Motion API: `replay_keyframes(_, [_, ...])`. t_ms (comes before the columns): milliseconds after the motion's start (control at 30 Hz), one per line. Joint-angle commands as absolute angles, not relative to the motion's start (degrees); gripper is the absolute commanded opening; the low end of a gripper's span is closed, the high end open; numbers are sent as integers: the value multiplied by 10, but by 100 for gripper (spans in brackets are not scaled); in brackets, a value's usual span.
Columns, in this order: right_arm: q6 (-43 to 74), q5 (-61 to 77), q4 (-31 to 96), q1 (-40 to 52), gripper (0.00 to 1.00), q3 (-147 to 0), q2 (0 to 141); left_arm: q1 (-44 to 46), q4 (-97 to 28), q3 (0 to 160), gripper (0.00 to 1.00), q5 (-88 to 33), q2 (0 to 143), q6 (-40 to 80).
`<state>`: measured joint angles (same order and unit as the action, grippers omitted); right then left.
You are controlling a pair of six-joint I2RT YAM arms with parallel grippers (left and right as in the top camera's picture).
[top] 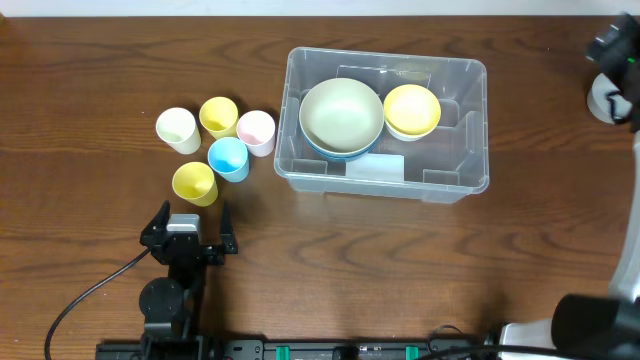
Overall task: Pack container
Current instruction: 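Move the right gripper to the grey bowl at the right edge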
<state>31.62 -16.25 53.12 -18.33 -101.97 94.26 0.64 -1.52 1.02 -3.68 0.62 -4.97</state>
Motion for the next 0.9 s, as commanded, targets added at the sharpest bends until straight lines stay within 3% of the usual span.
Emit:
replay_keyframes(0, [330,-195,520,-229,99,-988,992,4,-37,2,98,-45,3,-58])
replay_keyframes(333, [345,19,462,-351,96,-971,1160,4,-37,2,98,-45,3,-58])
replay_keyframes(867, [352,-5,456,-408,99,-971,1174,4,-37,2,98,-45,3,-58])
